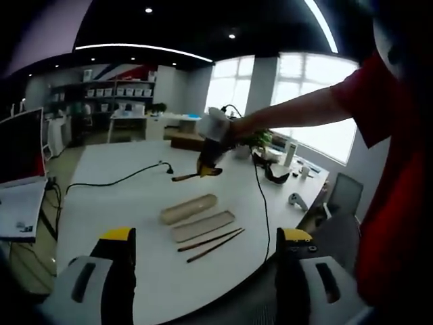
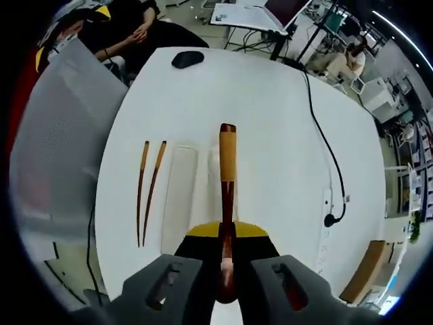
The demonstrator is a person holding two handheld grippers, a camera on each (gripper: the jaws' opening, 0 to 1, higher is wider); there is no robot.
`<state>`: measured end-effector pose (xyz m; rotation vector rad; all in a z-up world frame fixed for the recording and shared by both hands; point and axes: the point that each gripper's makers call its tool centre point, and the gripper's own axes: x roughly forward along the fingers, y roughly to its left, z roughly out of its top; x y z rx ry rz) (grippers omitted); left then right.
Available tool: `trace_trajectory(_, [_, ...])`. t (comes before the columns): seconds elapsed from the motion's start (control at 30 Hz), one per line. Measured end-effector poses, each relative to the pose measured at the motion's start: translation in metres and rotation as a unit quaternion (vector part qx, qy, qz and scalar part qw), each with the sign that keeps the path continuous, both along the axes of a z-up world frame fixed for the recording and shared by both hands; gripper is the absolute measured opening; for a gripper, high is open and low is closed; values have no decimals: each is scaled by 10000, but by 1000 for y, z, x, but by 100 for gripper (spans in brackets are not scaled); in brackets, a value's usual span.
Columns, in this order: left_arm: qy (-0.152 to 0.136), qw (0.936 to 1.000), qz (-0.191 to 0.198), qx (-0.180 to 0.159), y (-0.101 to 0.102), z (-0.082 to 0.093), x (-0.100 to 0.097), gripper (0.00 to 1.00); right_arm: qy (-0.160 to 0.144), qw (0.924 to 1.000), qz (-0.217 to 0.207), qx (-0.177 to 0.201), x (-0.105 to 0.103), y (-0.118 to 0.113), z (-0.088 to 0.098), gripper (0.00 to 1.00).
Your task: Arrange the utensils inside the cutlery case until each visible utensil rests in its matching compartment.
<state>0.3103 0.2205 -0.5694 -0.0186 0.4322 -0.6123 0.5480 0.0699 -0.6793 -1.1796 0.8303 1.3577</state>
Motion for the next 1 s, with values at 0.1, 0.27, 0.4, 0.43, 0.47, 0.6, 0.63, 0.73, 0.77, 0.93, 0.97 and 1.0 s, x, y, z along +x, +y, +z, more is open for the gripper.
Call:
trace_trajectory(0.1, [37, 10000, 29, -17, 1, -2, 2, 87, 43, 10000, -38, 39, 6, 3, -2, 1])
trace_trajectory(0.27, [100, 9999, 86, 30, 3, -6, 4, 87, 80, 9999, -73, 76, 13, 6, -8, 1])
trace_trajectory(0.4, [162, 9998, 127, 56, 5, -9, 5, 87, 101, 9998, -85, 115, 16, 8, -15, 1])
trace_trajectory(0.43, [179, 9997, 130, 67, 5, -10, 5, 87, 72, 9998, -103, 154, 18, 10, -21, 1])
trace_trajectory(0.47, [189, 9997, 148, 81, 6, -11, 5, 87, -28, 9997, -121, 200, 22, 11, -23, 1])
trace_trajectory(0.6, [218, 9995, 187, 110, 7, -14, 5, 87, 43, 9996, -204, 191, 22, 11, -43, 1])
trace_trajectory(0.63, [230, 9995, 202, 117, 8, -14, 4, 87, 47, 9997, -190, 153, 22, 10, -46, 1])
trace_trajectory(0.73, [256, 9993, 238, 132, 10, -16, 4, 87, 65, 9999, -96, 96, 21, 10, -54, 1])
trace_trajectory(0.77, [269, 9992, 252, 145, 11, -18, 3, 87, 67, 9999, -81, 89, 22, 10, -55, 1])
trace_trajectory(0.93, [319, 9990, 269, 162, 11, -21, 3, 87, 88, 9999, -25, 56, 25, 12, -63, 1])
trace_trajectory(0.97, [321, 9990, 263, 168, 11, -21, 3, 87, 89, 9999, -49, 55, 26, 12, -65, 1])
trace_trajectory(1.0, [322, 9990, 260, 171, 11, -21, 4, 86, 107, 9999, -101, 63, 27, 12, -68, 1])
